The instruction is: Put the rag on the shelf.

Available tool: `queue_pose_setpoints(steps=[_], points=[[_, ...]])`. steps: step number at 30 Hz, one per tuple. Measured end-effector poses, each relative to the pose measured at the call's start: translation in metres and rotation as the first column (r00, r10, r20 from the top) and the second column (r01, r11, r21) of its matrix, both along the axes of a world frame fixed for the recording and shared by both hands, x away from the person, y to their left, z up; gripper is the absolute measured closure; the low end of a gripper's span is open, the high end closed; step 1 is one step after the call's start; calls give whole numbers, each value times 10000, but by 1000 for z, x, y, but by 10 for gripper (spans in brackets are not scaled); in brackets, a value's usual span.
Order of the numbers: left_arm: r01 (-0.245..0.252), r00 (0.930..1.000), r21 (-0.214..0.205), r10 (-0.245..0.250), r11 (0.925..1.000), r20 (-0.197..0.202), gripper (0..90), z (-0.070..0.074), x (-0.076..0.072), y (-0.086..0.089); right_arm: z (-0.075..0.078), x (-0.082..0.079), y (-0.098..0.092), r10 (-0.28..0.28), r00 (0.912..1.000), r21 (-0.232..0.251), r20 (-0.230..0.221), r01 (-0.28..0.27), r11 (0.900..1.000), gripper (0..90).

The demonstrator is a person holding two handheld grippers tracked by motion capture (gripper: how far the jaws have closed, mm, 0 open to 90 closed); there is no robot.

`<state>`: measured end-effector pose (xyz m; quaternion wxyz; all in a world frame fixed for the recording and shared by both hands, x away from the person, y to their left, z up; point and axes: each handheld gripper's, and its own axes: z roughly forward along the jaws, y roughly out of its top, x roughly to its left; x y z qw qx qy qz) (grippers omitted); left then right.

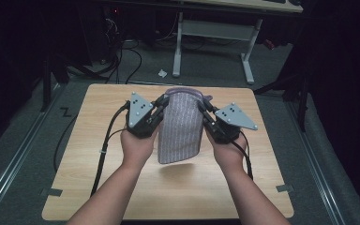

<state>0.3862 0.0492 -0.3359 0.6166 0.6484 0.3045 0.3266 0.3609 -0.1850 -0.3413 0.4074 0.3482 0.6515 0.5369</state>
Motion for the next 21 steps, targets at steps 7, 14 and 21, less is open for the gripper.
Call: queue_pose_setpoints(steps=[7,14,21], points=[[-139,9998,240,136,9996,112,861,5,22,-1,5,21,-6,-319,9995,145,28,319,9994,820],[-359,9993,536,352,9979,142,860,7,41,-3,10,42,-5,-513,9987,105,19,513,9986,822],[-403,9989,390,393,9984,247,858,11,58,-2,11,59,-4,-557,9984,265,40,556,9981,821]])
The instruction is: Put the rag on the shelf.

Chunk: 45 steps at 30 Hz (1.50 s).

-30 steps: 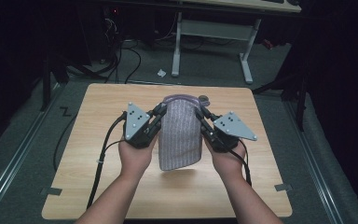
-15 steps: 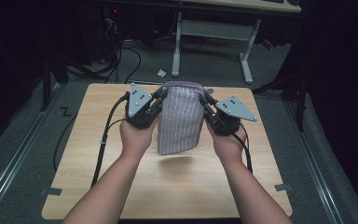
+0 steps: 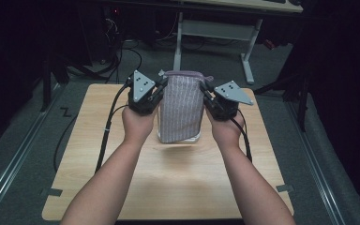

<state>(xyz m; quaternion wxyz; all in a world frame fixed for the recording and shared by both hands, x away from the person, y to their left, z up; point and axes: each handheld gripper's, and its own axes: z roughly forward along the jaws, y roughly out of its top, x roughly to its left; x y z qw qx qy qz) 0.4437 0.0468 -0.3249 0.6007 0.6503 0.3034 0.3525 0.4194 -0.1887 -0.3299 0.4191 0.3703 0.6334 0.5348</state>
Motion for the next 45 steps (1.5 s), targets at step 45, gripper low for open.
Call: queue_pose_setpoints(steps=[45], points=[[-402,9473,978,690,9944,-3127,825,-38,104,-2,-24,109,8,-305,9700,-992,-2412,67,9950,808]])
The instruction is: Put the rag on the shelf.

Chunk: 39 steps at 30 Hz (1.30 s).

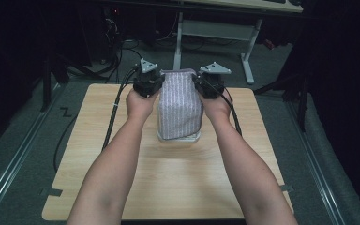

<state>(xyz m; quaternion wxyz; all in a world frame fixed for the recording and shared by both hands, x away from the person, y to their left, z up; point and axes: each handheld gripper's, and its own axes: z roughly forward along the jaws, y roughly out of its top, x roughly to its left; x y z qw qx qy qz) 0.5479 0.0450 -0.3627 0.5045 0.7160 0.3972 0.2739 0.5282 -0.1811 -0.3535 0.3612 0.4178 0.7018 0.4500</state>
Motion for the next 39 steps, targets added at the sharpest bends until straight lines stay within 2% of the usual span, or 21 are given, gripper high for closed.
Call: queue_pose_setpoints(steps=[3,6,9,11,13,21,28,35,39], points=[[-2,9998,-7,2,10000,-189,820,-5,2,0,-3,2,1,0,9998,-102,-205,-2,9999,800],[-89,9979,-46,86,9999,-638,783,-12,4,1,-7,6,1,-14,9988,-114,-493,8,9999,782],[-301,9972,-287,281,9991,-688,707,-14,4,4,-10,9,0,-97,9981,-190,-606,86,9998,757],[-311,9974,-288,291,9991,-665,669,-14,4,6,-12,12,-1,-19,9966,10,-828,20,10000,699],[-316,9977,-264,300,9991,-607,648,-14,4,8,-13,14,-2,69,9949,-29,-1010,-73,10000,699],[-307,9983,-269,293,9992,-502,633,-13,0,11,-12,12,-2,134,9954,118,-950,-124,9999,671],[-290,9989,-251,281,9993,-380,616,-12,-6,12,-3,4,-3,189,9979,100,-625,-183,9998,607],[-308,9993,-338,300,9990,-238,581,-7,-16,17,4,-7,-11,259,9984,205,-510,-249,9995,568],[-191,9997,-444,184,9988,-149,562,-7,-28,20,4,-15,-16,315,9984,236,-470,-304,9993,553]])
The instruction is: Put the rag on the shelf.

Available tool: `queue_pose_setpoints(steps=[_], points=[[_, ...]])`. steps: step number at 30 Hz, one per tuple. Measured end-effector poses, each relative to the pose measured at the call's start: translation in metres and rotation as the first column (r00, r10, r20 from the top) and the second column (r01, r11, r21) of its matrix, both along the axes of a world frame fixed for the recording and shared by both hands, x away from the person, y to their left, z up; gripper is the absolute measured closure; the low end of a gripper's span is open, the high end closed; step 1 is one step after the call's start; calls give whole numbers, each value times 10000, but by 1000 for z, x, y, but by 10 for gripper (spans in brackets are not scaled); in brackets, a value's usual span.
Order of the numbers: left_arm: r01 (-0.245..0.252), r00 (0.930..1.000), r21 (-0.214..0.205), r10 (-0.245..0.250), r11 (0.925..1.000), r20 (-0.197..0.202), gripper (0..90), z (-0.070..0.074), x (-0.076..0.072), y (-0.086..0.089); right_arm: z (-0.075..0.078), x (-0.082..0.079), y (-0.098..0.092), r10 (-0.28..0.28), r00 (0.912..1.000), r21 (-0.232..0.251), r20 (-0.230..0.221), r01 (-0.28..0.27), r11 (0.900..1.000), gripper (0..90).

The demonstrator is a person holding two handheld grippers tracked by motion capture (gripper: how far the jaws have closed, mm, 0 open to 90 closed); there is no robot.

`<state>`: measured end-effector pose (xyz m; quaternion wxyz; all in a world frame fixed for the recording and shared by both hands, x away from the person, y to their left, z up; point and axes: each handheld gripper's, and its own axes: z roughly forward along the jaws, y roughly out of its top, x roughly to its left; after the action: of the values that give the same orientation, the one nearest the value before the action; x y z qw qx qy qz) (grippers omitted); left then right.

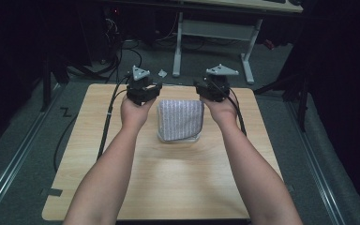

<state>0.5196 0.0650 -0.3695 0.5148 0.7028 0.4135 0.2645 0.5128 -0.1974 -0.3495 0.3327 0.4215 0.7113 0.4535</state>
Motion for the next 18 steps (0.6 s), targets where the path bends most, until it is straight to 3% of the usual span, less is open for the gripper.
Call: queue_pose_setpoints(steps=[6,18], points=[[120,9999,301,-120,9995,12,537,-2,-15,4,1,-17,-5,91,9998,-21,200,-91,10000,541],[102,9998,50,-103,9999,160,536,-4,-45,22,-10,-54,-12,411,9987,-81,318,-408,9991,525]])
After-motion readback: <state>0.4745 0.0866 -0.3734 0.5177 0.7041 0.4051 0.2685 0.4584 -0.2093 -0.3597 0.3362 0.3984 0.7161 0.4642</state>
